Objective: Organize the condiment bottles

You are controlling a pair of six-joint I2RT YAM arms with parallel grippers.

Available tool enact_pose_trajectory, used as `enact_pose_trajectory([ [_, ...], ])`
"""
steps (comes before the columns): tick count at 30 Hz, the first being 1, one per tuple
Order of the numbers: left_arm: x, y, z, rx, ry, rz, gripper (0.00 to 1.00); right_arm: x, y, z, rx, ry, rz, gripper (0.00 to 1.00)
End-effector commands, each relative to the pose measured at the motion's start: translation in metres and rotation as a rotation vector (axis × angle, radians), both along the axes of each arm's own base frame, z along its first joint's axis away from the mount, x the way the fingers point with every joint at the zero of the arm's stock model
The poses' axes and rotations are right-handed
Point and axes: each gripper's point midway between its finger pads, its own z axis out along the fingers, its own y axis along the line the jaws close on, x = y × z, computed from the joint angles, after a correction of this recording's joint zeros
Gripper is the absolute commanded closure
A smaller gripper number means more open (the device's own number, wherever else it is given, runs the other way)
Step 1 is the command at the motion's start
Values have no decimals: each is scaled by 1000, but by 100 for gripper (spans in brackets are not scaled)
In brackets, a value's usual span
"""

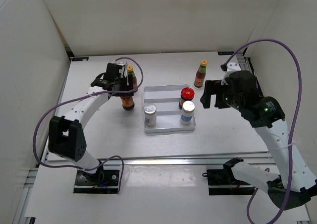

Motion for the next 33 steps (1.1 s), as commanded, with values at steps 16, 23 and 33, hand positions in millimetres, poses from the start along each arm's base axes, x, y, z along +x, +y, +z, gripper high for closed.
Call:
enact_pose_trajectory([
  [16,30,-104,131,-236,-258,-358,83,0,3,25,19,-31,17,0],
  [23,22,-124,101,-232,-189,-429,83,-7,-3,15,12,-14,4,0],
  [33,9,-130,59,-171,-110,-444,83,-14,-6,-1,4,19,-3,0],
])
